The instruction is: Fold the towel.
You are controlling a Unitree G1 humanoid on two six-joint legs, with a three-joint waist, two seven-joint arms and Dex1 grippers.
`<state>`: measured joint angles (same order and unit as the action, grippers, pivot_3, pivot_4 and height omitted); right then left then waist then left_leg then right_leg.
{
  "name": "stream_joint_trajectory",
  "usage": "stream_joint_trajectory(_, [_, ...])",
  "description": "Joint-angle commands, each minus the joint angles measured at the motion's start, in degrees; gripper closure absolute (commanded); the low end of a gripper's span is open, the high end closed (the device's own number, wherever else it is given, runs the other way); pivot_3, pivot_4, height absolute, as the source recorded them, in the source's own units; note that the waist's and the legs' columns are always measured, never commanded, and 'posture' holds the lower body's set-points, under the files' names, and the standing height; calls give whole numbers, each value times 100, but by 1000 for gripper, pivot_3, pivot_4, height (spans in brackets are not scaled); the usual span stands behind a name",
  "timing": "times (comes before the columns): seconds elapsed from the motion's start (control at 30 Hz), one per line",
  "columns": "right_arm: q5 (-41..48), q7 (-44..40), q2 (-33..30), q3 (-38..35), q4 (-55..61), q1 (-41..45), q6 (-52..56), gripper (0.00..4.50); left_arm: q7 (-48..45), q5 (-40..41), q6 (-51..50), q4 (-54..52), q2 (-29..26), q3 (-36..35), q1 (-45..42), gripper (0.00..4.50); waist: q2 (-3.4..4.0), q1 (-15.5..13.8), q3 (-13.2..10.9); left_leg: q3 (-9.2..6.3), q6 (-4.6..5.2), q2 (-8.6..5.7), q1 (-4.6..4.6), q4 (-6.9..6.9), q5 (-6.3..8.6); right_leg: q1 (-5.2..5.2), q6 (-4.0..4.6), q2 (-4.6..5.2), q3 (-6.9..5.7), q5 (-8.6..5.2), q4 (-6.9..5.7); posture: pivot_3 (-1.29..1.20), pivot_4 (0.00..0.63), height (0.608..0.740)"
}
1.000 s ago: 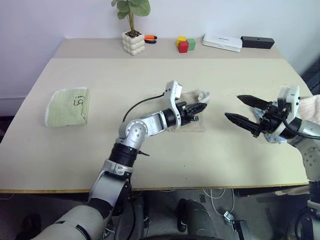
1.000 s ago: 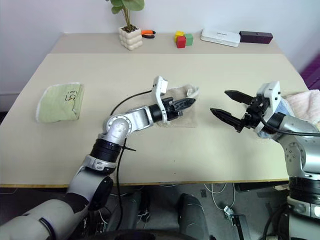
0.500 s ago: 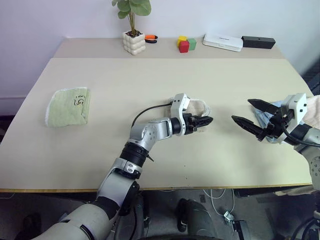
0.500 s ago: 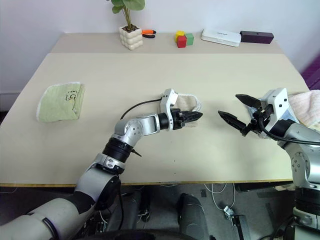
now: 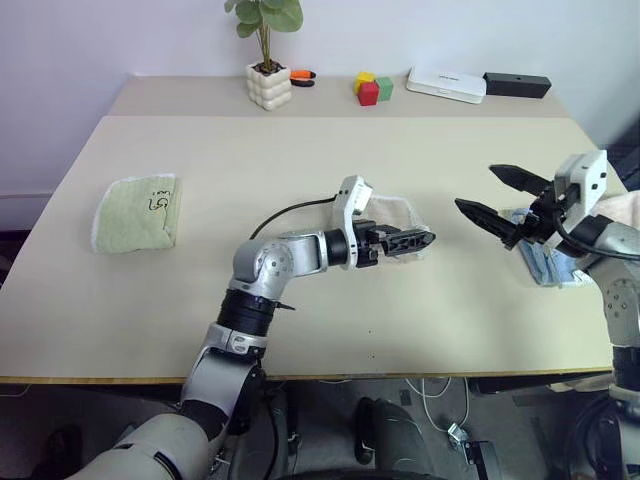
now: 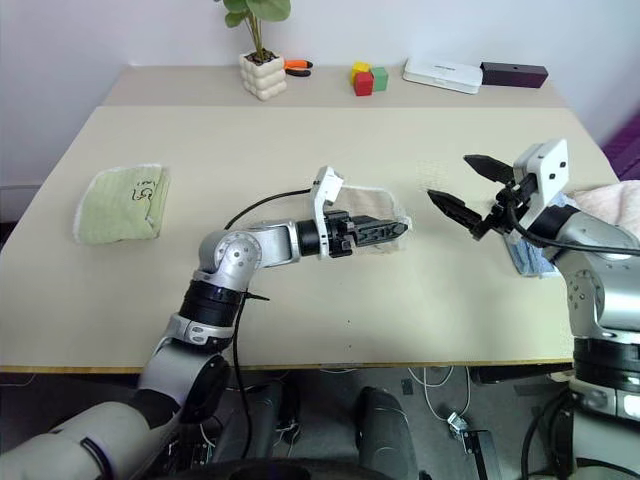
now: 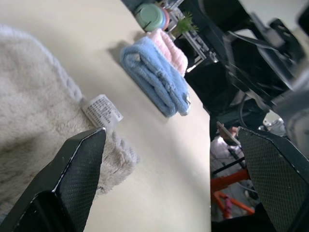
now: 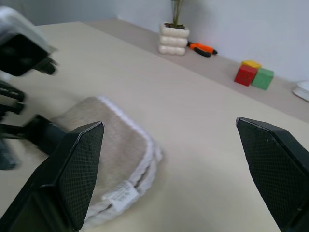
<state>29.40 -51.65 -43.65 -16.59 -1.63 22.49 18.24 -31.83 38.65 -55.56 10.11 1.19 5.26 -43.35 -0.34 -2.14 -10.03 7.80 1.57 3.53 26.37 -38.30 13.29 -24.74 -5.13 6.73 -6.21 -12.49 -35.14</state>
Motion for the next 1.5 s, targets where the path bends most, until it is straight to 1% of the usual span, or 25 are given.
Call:
stream_joint_trajectory(0.03, [-80,-45,37,16,-172,304,-231,0,-231,-58,99,-452,-31,226,84,49,1,-2,0,0,-1,0,0,0,0,0,0,0,0,0,-1,0,150,740])
stream_joint_trajectory(0.1, [-103,-64,54,54,-268,405,-269,0,-274,-120,181,-532,-76,265,103,49,2,-2,0,-1,-3,0,0,0,-2,0,-2,-1,-1,1,-4,0,150,740])
stream_joint_trajectory(0.13, [-129,-30,86,69,-340,491,-294,0,-267,-42,204,-552,-77,114,79,49,2,2,0,0,-4,0,0,0,-3,-1,-3,-1,-1,2,-4,0,150,740])
stream_joint_trajectory(0.27, [-11,682,522,42,-552,921,203,0,192,-12,935,-262,-53,-816,-179,49,2,28,0,0,-10,3,-2,-1,-6,-2,-4,-3,-1,3,-9,0,150,740])
stream_joint_trajectory(0.37, [-72,883,798,212,-199,791,254,0,568,-107,1364,-88,-30,-1232,-297,49,3,27,0,-5,-12,4,-3,1,-8,-2,-5,-4,-7,3,-15,0,150,740])
stream_joint_trajectory(0.4, [-35,1068,958,215,-14,750,313,0,739,-109,1556,-24,-9,-1421,-324,49,3,23,1,-5,-13,4,-2,2,-8,-2,-5,-4,-8,3,-16,0,150,740])
stream_joint_trajectory(0.43, [110,1505,1260,132,196,786,489,264,859,-140,1759,-15,-3,-1551,-306,568,3,19,1,-5,-15,4,-2,4,-10,-1,-6,-4,-9,4,-18,0,150,740])
stream_joint_trajectory(0.47, [92,1960,1561,147,448,805,573,568,1016,-243,1962,15,19,-1611,-270,802,3,19,1,-4,-42,4,-2,4,-26,-2,-6,-4,-9,4,-20,0,150,740])
stream_joint_trajectory(0.5, [1,2340,1802,184,658,818,603,898,1109,-322,2109,42,46,-1628,-237,1253,3,17,1,-4,-46,4,-2,5,-29,-2,-6,-4,-11,4,-21,0,150,740])
stream_joint_trajectory(0.53, [-231,2847,2077,229,816,847,580,1394,1153,-445,2270,69,86,-1563,-190,1765,4,16,0,-3,-49,4,-1,5,-30,-2,-7,-4,-13,4,-24,0,150,740])
stream_joint_trajectory(0.57, [-328,3259,2337,235,939,865,624,1823,1187,-544,2408,99,133,-1502,-157,2203,3,-1,1,-1,-50,3,-1,5,-31,-3,-7,-4,-13,4,-27,0,150,740])
stream_joint_trajectory(0.6, [-304,3602,2596,213,1051,880,721,2381,1231,-579,2484,123,200,-1479,-138,2753,3,-17,1,3,-51,2,1,4,-32,-2,-7,-4,-16,4,-29,0,150,740])
stream_joint_trajectory(0.67, [-329,4043,2967,298,1271,857,871,3401,1338,-517,2464,187,368,-1511,-141,3787,3,-27,1,1,-51,1,5,-1,-33,2,-7,-4,-20,4,-28,0,150,740])
stream_joint_trajectory(0.7, [-501,4222,3113,467,1343,801,873,3839,1343,-607,2529,255,423,-1428,-148,4249,3,-22,1,0,-49,0,6,-1,-34,4,-6,-3,-21,4,-27,0,150,740])
stream_joint_trajectory(0.73, [-642,4362,3260,629,1380,734,868,4454,1360,-656,2556,330,491,-1376,-168,4500,3,-11,1,0,-47,-1,6,-2,-34,5,-6,-3,-21,4,-23,0,150,740])
stream_joint_trajectory(0.9, [-1265,4995,3689,1034,1133,603,781,4488,1447,-913,2703,661,704,-1183,-238,4500,4,31,2,-2,-45,-1,3,4,-34,4,-7,-6,-21,4,-26,0,150,740])
stream_joint_trajectory(1.0, [-1700,5025,3801,1656,862,403,953,4488,1652,-1162,2706,1006,835,-1029,-208,4500,5,71,3,-2,-45,0,3,5,-34,2,-7,-7,-21,3,-28,0,150,740])
stream_joint_trajectory(1.03, [-1783,5052,3851,1756,786,319,968,4488,1688,-1256,2720,1147,848,-978,-183,4500,5,95,3,-2,-45,-1,2,5,-34,3,-7,-7,-21,3,-29,0,150,740])
stream_joint_trajectory(1.13, [-1877,5192,3985,1664,400,225,979,4488,1685,-1342,2866,1573,867,-1057,-185,4500,5,160,3,-5,-44,-1,3,8,-34,3,-9,-7,-23,2,-29,0,150,740])
stream_joint_trajectory(1.23, [-1946,5126,4040,1589,-170,371,622,4488,1614,-1540,3144,2092,795,-1032,-288,4500,5,186,3,-5,-44,0,2,8,-34,3,-9,-7,-23,2,-30,0,150,740])
stream_joint_trajectory(1.37, [-2258,5137,3883,1566,-878,503,110,4488,1619,-1840,3624,2862,660,-1048,-417,4500,4,188,4,-6,-37,0,-1,7,-30,6,-9,-8,-23,2,-31,0,150,740])
stream_joint_trajectory(1.5, [-2369,5224,3729,1380,-1055,434,-128,4488,1610,-1874,3861,3037,484,-1205,-409,4500,5,189,6,-7,-29,0,-5,7,-25,11,-9,-7,-23,1,-31,0,150,740])
